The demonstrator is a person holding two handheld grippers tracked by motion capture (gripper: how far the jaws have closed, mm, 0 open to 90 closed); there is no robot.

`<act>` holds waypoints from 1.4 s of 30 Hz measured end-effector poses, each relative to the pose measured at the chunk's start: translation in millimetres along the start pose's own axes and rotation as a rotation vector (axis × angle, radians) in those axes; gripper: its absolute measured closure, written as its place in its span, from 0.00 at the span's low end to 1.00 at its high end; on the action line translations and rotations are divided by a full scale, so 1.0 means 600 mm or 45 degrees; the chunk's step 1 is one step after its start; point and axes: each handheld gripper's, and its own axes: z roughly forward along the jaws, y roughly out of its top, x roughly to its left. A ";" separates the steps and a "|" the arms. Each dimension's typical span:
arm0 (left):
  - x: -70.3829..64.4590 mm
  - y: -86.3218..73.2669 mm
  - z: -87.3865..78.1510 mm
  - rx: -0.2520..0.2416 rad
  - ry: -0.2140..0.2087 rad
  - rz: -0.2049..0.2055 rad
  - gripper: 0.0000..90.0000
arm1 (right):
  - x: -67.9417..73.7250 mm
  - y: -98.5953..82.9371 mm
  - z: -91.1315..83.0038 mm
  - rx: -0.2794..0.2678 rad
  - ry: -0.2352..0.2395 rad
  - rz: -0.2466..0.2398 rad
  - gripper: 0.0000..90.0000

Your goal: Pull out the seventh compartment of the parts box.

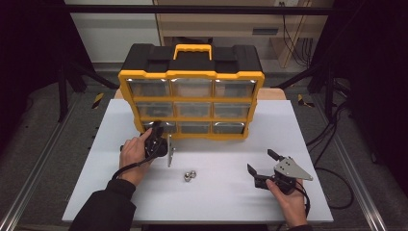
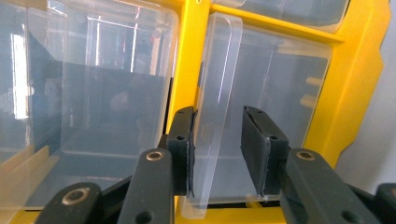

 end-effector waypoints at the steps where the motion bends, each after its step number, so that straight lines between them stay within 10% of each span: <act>1: 0.000 0.000 0.000 -0.005 0.005 0.003 0.73 | 0.000 0.000 0.000 0.000 0.000 0.000 0.10; 42: 0.005 0.003 -0.003 -0.009 0.015 -0.017 0.85 | 0.000 -0.001 0.001 0.002 0.001 0.005 0.10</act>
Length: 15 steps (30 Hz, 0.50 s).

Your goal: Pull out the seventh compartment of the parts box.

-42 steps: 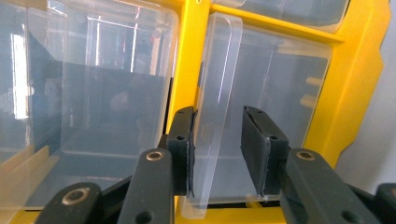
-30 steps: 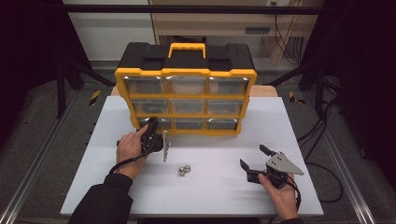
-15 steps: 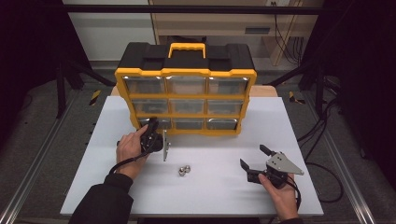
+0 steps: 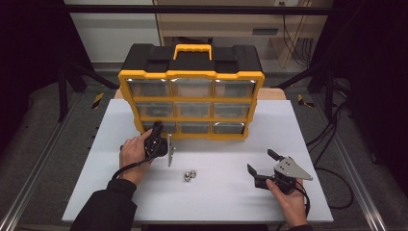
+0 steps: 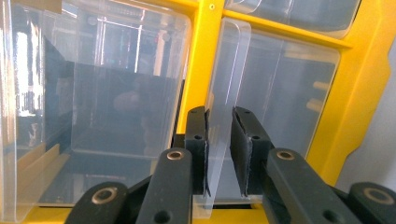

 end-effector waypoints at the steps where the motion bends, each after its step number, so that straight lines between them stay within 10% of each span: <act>1: 0.000 0.000 0.000 0.001 0.000 0.000 0.85 | 0.000 0.000 0.000 0.000 0.000 0.000 0.10; 15: 0.000 0.000 -0.002 0.009 -0.004 0.006 0.86 | 0.000 0.000 0.000 0.001 -0.001 -0.003 0.10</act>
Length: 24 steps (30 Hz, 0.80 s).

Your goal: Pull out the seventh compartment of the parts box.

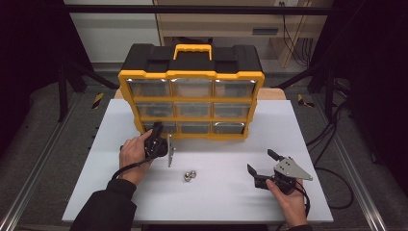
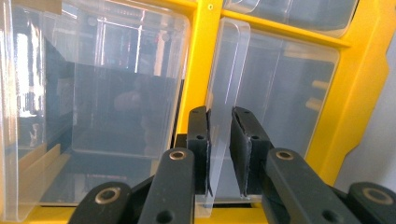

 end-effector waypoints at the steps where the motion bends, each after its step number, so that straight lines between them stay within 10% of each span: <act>1: 0.000 0.000 0.000 0.000 0.003 0.003 0.86 | 0.000 0.000 0.000 0.003 0.001 0.001 0.10; 24: 0.000 0.001 -0.004 0.001 0.005 -0.009 0.86 | 0.000 -0.002 0.001 0.010 -0.002 0.005 0.10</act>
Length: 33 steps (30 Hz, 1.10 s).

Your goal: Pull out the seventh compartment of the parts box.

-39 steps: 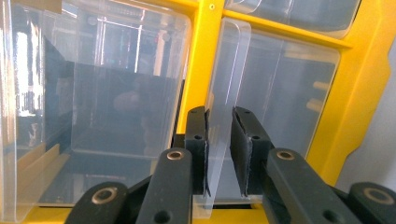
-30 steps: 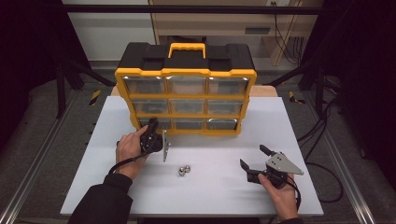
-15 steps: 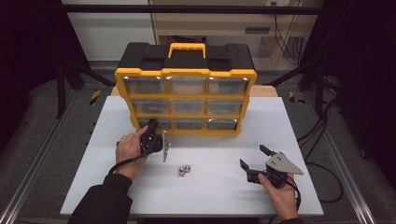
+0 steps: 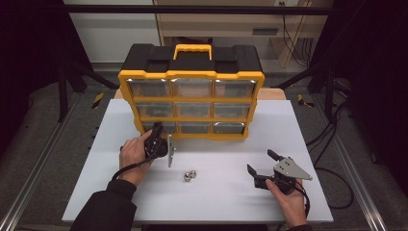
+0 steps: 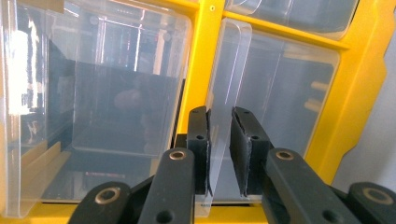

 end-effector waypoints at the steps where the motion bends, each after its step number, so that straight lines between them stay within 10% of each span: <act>1: 0.000 0.000 -0.001 0.000 0.001 0.003 0.86 | -0.001 0.000 0.000 0.001 -0.001 -0.001 0.10; 33: -0.009 -0.002 -0.030 -0.010 0.001 -0.007 0.86 | -0.001 0.000 0.001 0.003 -0.001 -0.002 0.10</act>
